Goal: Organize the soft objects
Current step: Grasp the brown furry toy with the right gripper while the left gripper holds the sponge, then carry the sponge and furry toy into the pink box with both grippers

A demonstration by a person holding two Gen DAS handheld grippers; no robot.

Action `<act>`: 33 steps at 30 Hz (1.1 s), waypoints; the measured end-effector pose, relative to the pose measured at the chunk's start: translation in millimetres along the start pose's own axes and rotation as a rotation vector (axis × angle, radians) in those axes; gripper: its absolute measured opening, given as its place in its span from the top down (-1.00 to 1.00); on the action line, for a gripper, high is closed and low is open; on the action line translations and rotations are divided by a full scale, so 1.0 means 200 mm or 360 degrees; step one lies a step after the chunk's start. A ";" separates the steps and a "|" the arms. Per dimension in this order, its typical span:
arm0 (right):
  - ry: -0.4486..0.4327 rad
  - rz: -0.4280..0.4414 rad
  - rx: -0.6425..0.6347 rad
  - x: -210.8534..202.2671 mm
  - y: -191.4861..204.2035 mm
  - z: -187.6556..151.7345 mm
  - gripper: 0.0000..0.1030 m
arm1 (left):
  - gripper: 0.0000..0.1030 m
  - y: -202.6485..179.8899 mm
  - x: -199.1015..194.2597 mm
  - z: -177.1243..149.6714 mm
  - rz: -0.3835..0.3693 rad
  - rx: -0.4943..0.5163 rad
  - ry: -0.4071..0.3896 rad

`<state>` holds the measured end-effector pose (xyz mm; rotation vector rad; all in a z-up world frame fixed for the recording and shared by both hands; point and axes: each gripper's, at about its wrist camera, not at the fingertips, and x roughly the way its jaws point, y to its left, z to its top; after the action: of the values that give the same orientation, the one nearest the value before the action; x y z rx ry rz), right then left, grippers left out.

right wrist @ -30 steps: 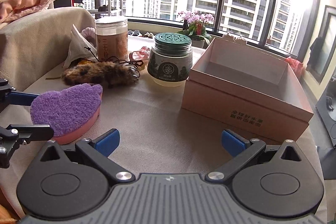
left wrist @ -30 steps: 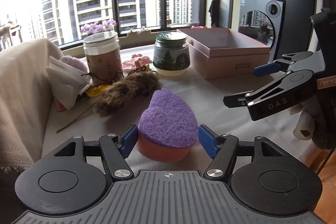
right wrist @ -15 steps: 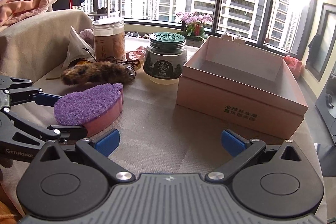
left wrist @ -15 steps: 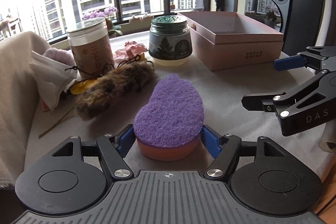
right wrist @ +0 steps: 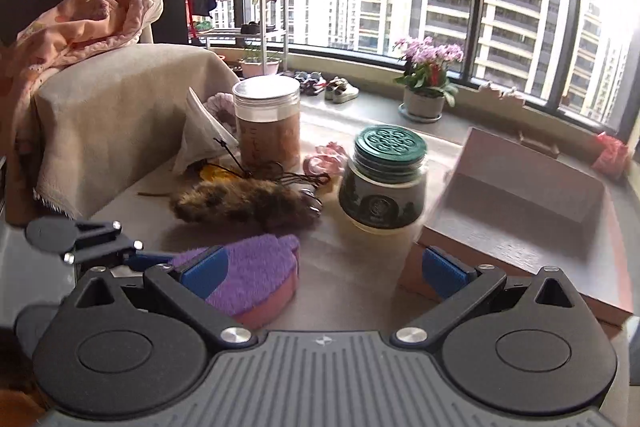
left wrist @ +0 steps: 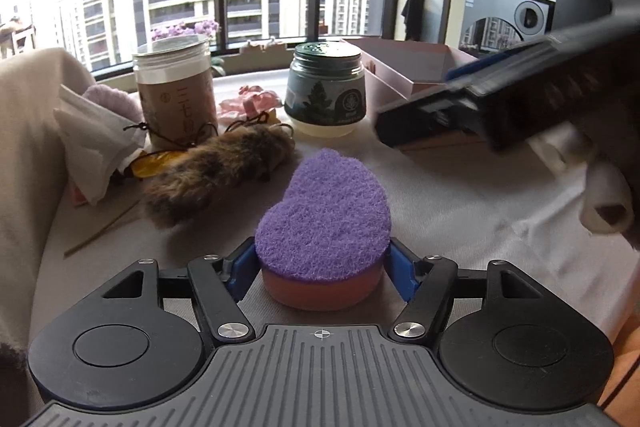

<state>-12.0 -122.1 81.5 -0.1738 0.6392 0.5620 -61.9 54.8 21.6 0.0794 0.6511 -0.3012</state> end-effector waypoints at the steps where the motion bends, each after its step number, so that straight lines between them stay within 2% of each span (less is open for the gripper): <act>1: 0.0036 0.0049 0.0009 0.05 0.01 0.05 -1.00 | -0.40 0.01 -0.02 -0.01 -0.0009 -0.0001 0.0003; 4: 0.0182 0.0183 -0.0008 0.23 0.08 0.18 -1.00 | -0.40 0.04 -0.08 -0.04 -0.0010 -0.0027 0.0000; 8: 0.0291 0.0138 -0.0216 0.48 0.23 0.26 -1.00 | -0.40 0.12 -0.10 -0.06 0.0013 -0.0107 -0.0013; 12: 0.0387 0.0151 -0.0338 0.66 0.28 0.30 -0.96 | -0.40 0.17 -0.11 -0.07 0.0019 -0.0134 -0.0022; 13: 0.0435 0.0164 -0.0336 0.70 0.27 0.31 -0.91 | -0.40 0.18 -0.11 -0.07 0.0010 -0.0144 -0.0022; 15: 0.0532 0.0198 -0.0330 0.74 0.26 0.31 -0.56 | -0.40 0.19 -0.12 -0.08 -0.0018 -0.0162 -0.0024; 16: 0.0524 0.0196 -0.0347 0.73 0.26 0.30 -0.45 | -0.40 0.19 -0.12 -0.09 -0.0032 -0.0165 -0.0025; 17: 0.0508 0.0178 -0.0390 0.71 0.28 0.30 0.04 | -0.40 0.19 -0.12 -0.09 -0.0043 -0.0165 -0.0025; 18: 0.0511 0.0168 -0.0422 0.69 0.29 0.31 0.62 | -0.40 0.19 -0.12 -0.08 -0.0048 -0.0162 -0.0024; 19: 0.0523 0.0170 -0.0424 0.66 0.29 0.31 0.72 | -0.40 0.19 -0.11 -0.08 -0.0052 -0.0155 -0.0023; 22: 0.0490 0.0192 -0.0371 0.54 0.26 0.34 0.72 | -0.40 0.16 -0.12 -0.06 -0.0081 -0.0143 -0.0030; 28: 0.0269 0.0152 -0.0273 0.23 0.16 0.48 0.74 | -0.40 0.10 -0.16 -0.03 -0.0075 -0.0073 -0.0054; 33: 0.0066 0.0138 -0.0186 -0.12 0.09 0.57 0.74 | -0.40 0.04 -0.23 0.03 -0.0078 -0.0005 -0.0088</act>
<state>21.3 -81.0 185.8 -0.2691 0.6569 0.6815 -91.1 73.3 53.6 0.0519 0.5992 -0.3486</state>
